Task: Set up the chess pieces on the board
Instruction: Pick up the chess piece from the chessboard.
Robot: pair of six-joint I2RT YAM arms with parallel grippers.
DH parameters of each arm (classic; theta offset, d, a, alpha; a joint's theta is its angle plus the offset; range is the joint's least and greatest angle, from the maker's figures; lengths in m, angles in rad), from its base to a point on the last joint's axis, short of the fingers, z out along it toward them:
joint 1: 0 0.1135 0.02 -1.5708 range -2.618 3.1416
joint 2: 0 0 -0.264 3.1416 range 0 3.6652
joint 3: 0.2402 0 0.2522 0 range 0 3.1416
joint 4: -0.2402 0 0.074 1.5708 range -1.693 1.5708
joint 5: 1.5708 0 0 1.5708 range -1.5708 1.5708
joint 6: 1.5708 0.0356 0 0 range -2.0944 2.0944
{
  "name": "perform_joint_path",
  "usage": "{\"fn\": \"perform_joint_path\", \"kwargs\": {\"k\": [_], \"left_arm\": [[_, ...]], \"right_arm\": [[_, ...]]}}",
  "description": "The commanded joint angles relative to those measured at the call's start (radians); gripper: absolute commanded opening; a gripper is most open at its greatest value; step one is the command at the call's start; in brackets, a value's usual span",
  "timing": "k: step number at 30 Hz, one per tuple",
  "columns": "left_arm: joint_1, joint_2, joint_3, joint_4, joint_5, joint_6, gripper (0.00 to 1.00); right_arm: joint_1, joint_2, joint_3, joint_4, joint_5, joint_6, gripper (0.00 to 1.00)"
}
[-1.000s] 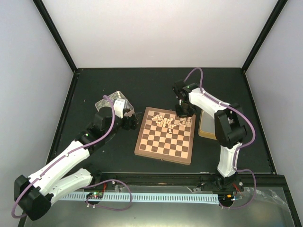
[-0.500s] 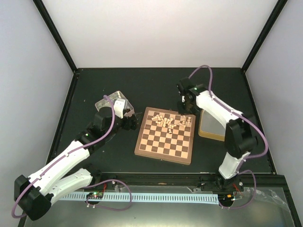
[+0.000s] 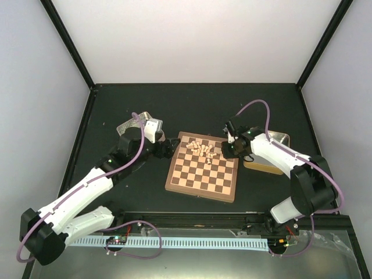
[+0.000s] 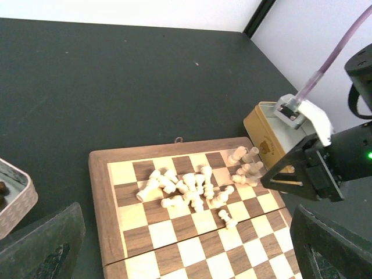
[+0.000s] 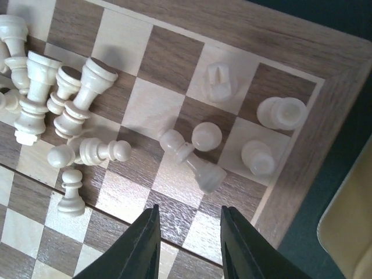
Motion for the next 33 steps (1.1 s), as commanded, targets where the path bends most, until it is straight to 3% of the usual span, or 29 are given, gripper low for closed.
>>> {"fn": "perform_joint_path", "kwargs": {"k": [1, 10, 33], "left_arm": [[0.007, 0.025, 0.066, 0.035, 0.06, -0.02, 0.98], [0.006, 0.056, 0.078, 0.053, 0.074, -0.03, 0.98], [0.006, 0.082, 0.076, 0.046, 0.079, -0.028, 0.98]], "right_arm": [[0.007, -0.001, -0.02, 0.136, -0.016, -0.009, 0.32], [0.013, 0.033, -0.048, 0.206, 0.026, -0.02, 0.33], [0.014, 0.089, -0.07, 0.172, 0.019, 0.002, 0.33]]}}
